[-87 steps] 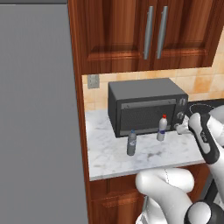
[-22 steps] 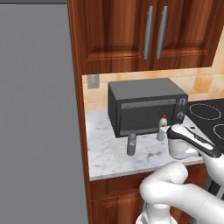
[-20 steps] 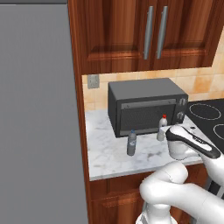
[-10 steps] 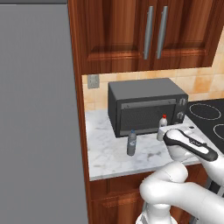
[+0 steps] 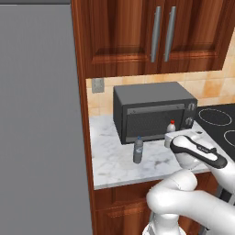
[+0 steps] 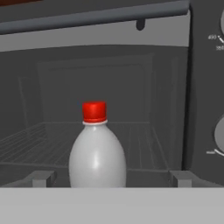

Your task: Take the bottled waters from the counter and place them in the freezer to freeze. Close the freezer door after placing the bottles.

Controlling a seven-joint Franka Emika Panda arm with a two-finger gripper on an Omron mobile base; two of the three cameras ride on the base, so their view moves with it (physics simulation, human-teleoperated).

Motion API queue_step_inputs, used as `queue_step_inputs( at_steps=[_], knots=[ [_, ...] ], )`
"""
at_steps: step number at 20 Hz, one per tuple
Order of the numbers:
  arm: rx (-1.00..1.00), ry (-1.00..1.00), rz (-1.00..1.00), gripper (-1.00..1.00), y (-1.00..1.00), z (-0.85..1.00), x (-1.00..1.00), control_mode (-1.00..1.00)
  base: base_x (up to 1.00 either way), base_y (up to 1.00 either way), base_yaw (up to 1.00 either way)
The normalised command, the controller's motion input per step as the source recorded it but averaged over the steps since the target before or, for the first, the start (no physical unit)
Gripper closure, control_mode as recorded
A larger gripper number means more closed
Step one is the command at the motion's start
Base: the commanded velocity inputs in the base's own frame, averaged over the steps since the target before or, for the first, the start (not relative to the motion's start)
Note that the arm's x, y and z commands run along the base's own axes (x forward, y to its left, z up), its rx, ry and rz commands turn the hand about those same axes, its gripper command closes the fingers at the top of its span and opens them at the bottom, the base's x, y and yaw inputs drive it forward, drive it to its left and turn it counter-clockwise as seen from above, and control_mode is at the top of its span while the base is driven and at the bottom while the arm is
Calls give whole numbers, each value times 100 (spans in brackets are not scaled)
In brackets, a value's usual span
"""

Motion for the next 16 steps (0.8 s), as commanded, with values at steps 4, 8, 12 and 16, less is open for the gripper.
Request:
queue_step_inputs(
  at_steps=[4, 8, 12, 16],
  knots=[
    [0, 1, 0, -100, 29, -11, 8, -100, 0, 0, 0],
    [0, 0, 0, -100, 19, -11, 13, -100, 0, 0, 0],
    [0, 0, 0, -100, 6, -8, 17, -100, 0, 0, 0],
    [0, 0, 0, -100, 0, -5, 13, -100, 0, 0, 0]
  ],
)
